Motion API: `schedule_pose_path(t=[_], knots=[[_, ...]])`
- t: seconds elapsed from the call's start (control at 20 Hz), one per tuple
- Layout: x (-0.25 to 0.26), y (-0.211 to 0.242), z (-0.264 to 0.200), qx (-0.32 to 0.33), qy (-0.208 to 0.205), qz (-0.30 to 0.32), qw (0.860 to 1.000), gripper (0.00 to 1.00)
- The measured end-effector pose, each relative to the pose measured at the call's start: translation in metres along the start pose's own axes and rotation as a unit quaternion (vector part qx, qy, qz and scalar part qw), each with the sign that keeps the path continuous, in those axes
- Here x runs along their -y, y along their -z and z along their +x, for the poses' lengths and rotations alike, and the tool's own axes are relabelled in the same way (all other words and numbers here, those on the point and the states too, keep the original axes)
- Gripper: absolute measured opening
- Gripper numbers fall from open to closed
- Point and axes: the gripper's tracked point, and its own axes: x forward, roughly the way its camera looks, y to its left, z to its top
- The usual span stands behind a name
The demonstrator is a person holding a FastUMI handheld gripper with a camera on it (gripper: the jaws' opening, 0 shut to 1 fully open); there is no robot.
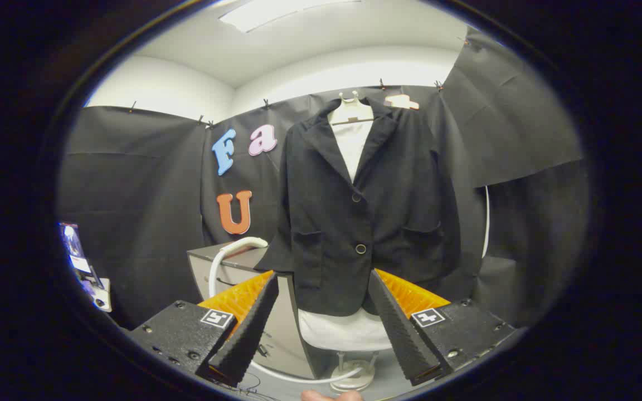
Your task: Iron the clothes twice with a garment steamer, once on the left side and once on the right side.
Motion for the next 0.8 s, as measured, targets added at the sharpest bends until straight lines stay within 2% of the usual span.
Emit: schedule_pose_path(t=[0.5, 0.8], knots=[[0.015, -0.004, -0.015, -0.005, 0.017, 0.012, 1.000, 1.00], [0.024, -0.002, -0.029, -0.004, 0.057, 0.015, 0.998, 1.00]])
